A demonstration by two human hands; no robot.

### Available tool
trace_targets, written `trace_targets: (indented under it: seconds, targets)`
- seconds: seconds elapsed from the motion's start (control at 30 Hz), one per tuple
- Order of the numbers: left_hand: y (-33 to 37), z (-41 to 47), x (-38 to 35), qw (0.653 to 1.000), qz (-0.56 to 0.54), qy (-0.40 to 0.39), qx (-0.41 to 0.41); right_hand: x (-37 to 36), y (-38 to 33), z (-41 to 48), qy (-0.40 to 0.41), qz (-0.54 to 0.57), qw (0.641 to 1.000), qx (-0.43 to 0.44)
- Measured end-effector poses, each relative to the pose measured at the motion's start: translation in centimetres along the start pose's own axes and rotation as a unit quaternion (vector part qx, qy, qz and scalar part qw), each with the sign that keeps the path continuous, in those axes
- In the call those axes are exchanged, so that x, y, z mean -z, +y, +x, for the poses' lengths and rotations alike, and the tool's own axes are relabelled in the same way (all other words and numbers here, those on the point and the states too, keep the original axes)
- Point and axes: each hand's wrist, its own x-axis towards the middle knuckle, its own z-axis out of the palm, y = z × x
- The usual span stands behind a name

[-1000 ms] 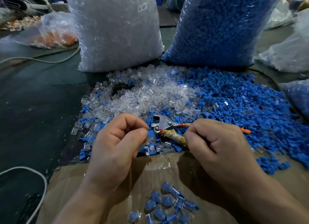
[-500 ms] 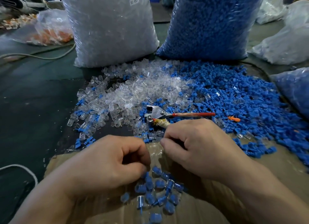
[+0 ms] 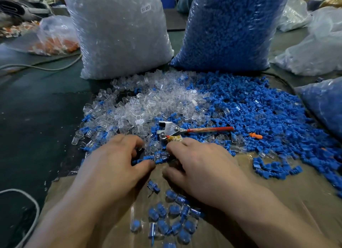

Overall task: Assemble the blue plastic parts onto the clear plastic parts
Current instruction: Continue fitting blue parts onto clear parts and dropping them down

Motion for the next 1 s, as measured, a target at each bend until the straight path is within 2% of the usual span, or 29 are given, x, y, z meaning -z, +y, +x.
trace_targets:
  seconds: [0.23, 0.5, 0.67, 0.83, 1.0]
  targets:
    - [1.1, 0.4, -0.6, 0.999, -0.04, 0.01, -0.034, -0.8, -0.2, 1.1, 0.036, -0.039, 0.998, 0.024]
    - [1.0, 0.8, -1.2, 0.985, -0.145, 0.06, -0.068, -0.6, 0.3, 0.9, 0.045, -0.005, 0.999, 0.011]
    - [0.9, 0.8, -1.7, 0.969, -0.216, 0.103, -0.065, -0.1, 0.5, 0.8, 0.082, 0.1, 0.991, -0.013]
    - [0.8, 0.9, -2.0, 0.943, -0.307, 0.128, -0.024, -0.4, 0.9, 0.4, 0.146, 0.245, 0.956, -0.064]
    - [1.2, 0.6, -1.5, 0.964, -0.233, 0.129, -0.023, -0.6, 1.2, 0.4, 0.15, 0.267, 0.949, -0.071]
